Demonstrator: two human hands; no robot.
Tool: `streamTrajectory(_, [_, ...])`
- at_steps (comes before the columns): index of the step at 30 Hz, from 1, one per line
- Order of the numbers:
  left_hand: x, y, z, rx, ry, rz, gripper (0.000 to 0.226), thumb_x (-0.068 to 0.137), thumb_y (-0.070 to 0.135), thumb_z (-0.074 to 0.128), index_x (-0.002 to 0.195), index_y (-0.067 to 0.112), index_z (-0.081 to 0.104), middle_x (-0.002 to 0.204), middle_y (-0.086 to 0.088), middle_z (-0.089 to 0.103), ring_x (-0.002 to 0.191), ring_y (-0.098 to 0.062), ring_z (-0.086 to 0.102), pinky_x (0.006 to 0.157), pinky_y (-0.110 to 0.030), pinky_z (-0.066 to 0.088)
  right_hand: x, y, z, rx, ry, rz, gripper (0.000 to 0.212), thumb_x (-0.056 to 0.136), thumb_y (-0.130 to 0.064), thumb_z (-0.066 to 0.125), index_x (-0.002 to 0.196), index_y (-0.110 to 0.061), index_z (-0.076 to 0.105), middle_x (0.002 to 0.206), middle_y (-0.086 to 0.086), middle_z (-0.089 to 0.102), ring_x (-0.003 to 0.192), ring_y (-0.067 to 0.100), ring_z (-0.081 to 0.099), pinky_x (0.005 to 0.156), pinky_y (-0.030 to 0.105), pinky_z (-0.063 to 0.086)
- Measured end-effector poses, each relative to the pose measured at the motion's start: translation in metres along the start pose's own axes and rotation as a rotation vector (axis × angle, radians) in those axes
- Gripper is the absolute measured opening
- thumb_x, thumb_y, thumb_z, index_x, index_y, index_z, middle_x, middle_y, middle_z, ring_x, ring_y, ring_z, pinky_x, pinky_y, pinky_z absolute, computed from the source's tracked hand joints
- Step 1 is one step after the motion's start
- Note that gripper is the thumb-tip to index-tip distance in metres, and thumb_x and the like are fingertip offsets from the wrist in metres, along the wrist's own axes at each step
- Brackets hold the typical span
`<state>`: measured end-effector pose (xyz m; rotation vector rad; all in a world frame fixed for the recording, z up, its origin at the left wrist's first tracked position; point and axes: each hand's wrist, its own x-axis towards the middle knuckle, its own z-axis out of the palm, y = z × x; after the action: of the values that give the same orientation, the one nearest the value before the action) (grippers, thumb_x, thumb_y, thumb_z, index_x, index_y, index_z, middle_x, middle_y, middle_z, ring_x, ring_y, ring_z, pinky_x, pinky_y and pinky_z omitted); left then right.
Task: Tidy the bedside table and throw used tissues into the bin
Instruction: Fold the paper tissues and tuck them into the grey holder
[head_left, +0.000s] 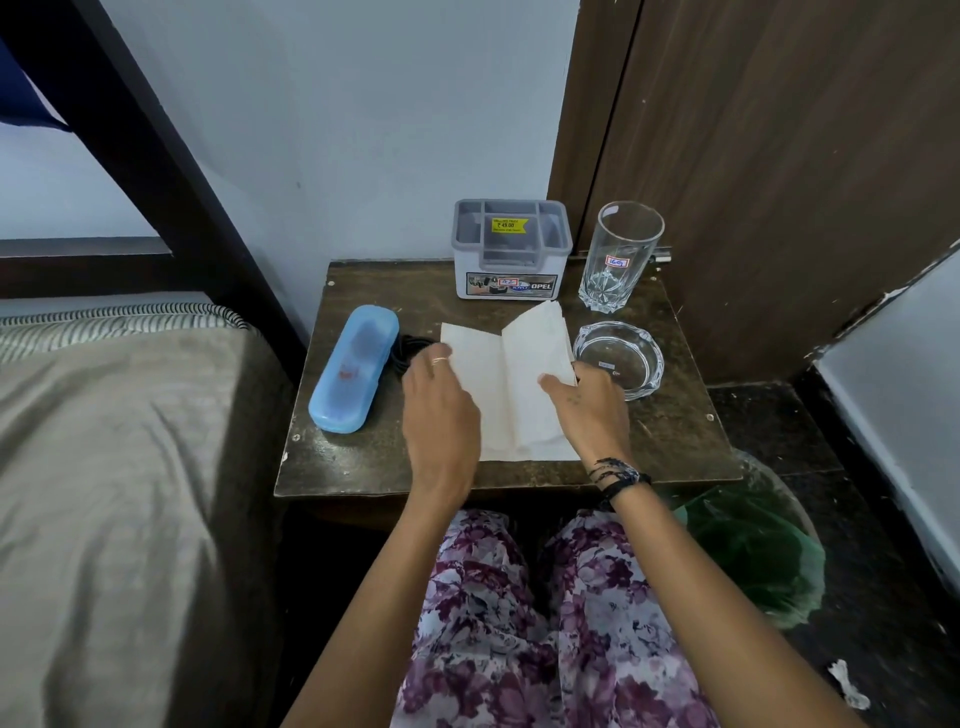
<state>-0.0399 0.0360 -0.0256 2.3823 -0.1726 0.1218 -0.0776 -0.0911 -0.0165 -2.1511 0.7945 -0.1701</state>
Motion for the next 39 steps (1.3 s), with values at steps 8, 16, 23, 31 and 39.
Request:
streamTrajectory(8, [-0.005,-0.002,0.027,0.126,-0.398,0.185,0.052,0.091,-0.005,0.034,0.143,0.004,0.03,0.151,-0.009,0.033,0.14,-0.02,0.029,0.113,-0.03,0.027,-0.003,0.001,-0.007,0.082,0.16,-0.056,0.026,0.088,-0.019,0.057,0.108,-0.011,0.042,0.084,0.001,0.056,0.067,0.021,0.053,0.05,0.029,0.034])
streamTrajectory(16, [0.008,-0.001,0.018,-0.048,-0.415,0.047,0.036,0.097,0.01,0.037,0.129,0.008,0.053,0.141,-0.006,0.048,0.127,-0.022,0.046,0.103,-0.028,0.035,0.0,0.003,-0.018,0.58,0.174,-0.081,0.057,0.086,-0.011,0.064,0.134,-0.015,0.033,0.091,-0.022,0.052,0.078,-0.012,0.058,0.077,0.022,0.051])
streamTrajectory(23, [0.018,0.024,-0.001,-0.978,-0.467,-0.378,0.02,0.098,0.029,0.043,0.091,0.023,0.06,0.095,0.0,0.067,0.085,-0.015,0.063,0.076,-0.027,0.05,-0.002,0.003,-0.01,0.485,-0.044,-0.178,0.036,0.092,-0.019,0.054,0.127,-0.016,0.048,0.12,0.002,0.062,0.105,0.016,0.061,0.085,0.028,0.052])
streamTrajectory(31, [0.024,0.02,-0.008,-0.933,-0.424,-0.256,0.021,0.096,0.006,0.043,0.108,0.02,0.054,0.096,0.012,0.064,0.085,-0.003,0.062,0.072,-0.02,0.051,0.011,0.008,-0.009,0.482,-0.156,-0.17,0.056,0.092,-0.018,0.055,0.143,-0.021,0.033,0.137,0.005,0.048,0.125,0.016,0.046,0.106,0.037,0.039])
streamTrajectory(39, [0.014,-0.005,0.01,-0.592,-0.466,-0.066,0.023,0.094,0.002,0.047,0.112,0.014,0.056,0.108,-0.006,0.065,0.092,-0.018,0.062,0.074,-0.017,0.05,0.013,0.015,-0.004,0.205,-0.206,-0.227,0.02,0.09,-0.009,0.056,0.11,-0.005,0.057,0.109,0.008,0.066,0.098,0.019,0.062,0.085,0.033,0.051])
